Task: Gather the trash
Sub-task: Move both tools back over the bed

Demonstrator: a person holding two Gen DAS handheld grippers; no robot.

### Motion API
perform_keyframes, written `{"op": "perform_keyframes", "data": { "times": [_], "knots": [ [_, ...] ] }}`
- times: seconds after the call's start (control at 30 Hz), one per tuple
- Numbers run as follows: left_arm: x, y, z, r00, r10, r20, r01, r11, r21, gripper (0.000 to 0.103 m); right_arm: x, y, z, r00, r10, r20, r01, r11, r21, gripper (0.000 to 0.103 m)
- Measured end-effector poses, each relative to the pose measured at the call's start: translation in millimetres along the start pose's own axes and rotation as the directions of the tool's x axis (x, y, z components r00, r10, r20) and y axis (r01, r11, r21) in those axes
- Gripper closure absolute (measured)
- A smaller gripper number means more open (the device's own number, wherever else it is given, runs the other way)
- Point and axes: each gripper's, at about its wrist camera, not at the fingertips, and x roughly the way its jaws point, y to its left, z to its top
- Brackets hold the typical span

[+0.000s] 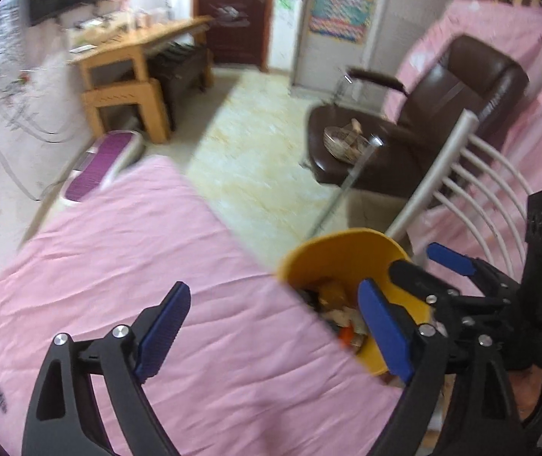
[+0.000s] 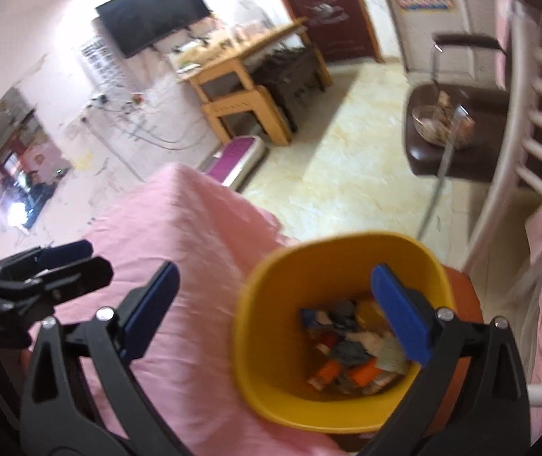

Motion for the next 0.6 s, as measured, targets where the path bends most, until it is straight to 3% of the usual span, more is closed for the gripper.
{"op": "perform_keyframes", "data": {
  "times": [0.17,0.33,0.6],
  "knots": [
    [-49.9,59.2,-21.8,0.990,0.095,0.107,-0.084,0.991,-0.100,0.013,-5.2,68.3,1.4,0.998,0.055,0.016,-0.053,0.992,-0.117,0.006],
    [-90.3,105.3,-51.9,0.973,0.168,0.161,-0.137,0.973,-0.188,0.012,-9.2,129.3,-6.0,0.994,0.109,0.014,-0.104,0.973,-0.207,0.006],
    [-140.2,144.1,-109.1,0.943,0.250,0.220,-0.184,0.942,-0.282,0.012,-27.2,189.6,-33.1,0.989,0.147,0.020,-0.135,0.948,-0.287,0.006]
  ]
}}
